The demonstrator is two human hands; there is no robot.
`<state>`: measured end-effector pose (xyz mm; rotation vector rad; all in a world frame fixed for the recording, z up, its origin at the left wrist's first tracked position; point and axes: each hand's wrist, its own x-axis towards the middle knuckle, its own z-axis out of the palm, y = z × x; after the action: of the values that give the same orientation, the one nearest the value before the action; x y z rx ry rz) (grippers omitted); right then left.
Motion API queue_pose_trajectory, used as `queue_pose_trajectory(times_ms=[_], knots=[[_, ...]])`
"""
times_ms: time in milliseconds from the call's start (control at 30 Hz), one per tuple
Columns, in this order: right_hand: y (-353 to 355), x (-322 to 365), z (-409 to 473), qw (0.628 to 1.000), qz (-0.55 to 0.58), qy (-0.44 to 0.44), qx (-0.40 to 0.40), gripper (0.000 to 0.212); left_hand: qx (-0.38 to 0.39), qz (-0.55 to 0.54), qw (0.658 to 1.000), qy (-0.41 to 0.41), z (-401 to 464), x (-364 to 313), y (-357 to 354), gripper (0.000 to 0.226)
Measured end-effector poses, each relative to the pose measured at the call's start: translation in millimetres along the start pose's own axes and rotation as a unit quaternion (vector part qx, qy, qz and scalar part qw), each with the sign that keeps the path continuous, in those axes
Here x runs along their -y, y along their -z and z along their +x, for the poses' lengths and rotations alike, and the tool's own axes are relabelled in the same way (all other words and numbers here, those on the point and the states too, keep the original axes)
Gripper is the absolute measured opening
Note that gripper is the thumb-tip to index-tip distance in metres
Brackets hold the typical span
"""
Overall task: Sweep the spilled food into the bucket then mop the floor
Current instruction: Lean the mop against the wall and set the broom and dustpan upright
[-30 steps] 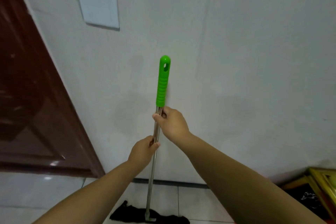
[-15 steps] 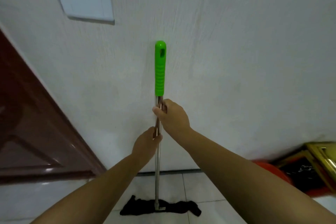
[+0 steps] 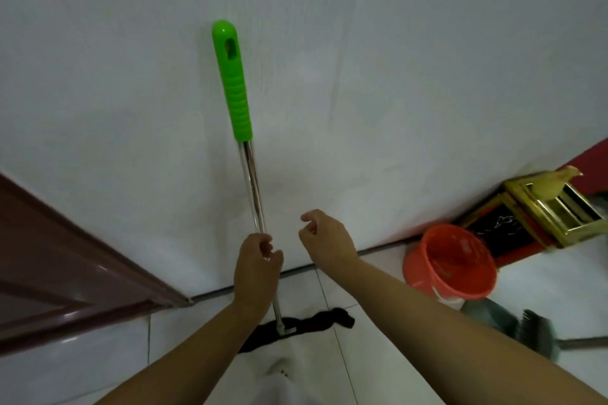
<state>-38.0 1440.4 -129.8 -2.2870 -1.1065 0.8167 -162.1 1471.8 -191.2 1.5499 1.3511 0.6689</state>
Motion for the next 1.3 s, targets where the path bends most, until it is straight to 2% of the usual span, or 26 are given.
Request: queue_pose_trajectory(times_ms=[200,467,600,800,1067,1300], knots=[[23,-57,-34,0.998,0.007,-0.066,-0.019,0.033,0.119,0.046,0.992,-0.02,-26,-16,-45,0.013],[88,-175,-124,0.982,0.052,-0.139,-0.114,0.028,0.263,0.098,0.955,-0.094,-102,-55,-132,0.008],[124,-247,-190,0.963,0.077,-0.195,-0.171,0.026,0.332,0.119,0.928,-0.119,-169,-82,-192,0.008],[172,-351,-298,0.91,0.139,-0.298,-0.252,0.024,0.415,0.134,0.881,-0.181,-287,-105,-281,0.009],[213,-443,-396,0.864,0.181,-0.341,-0.322,0.023,0.478,0.139,0.841,-0.21,-386,-124,-354,0.008],[244,-494,-411,0.837,0.23,-0.346,-0.357,0.026,0.494,0.153,0.828,-0.215,-406,-146,-406,0.009]])
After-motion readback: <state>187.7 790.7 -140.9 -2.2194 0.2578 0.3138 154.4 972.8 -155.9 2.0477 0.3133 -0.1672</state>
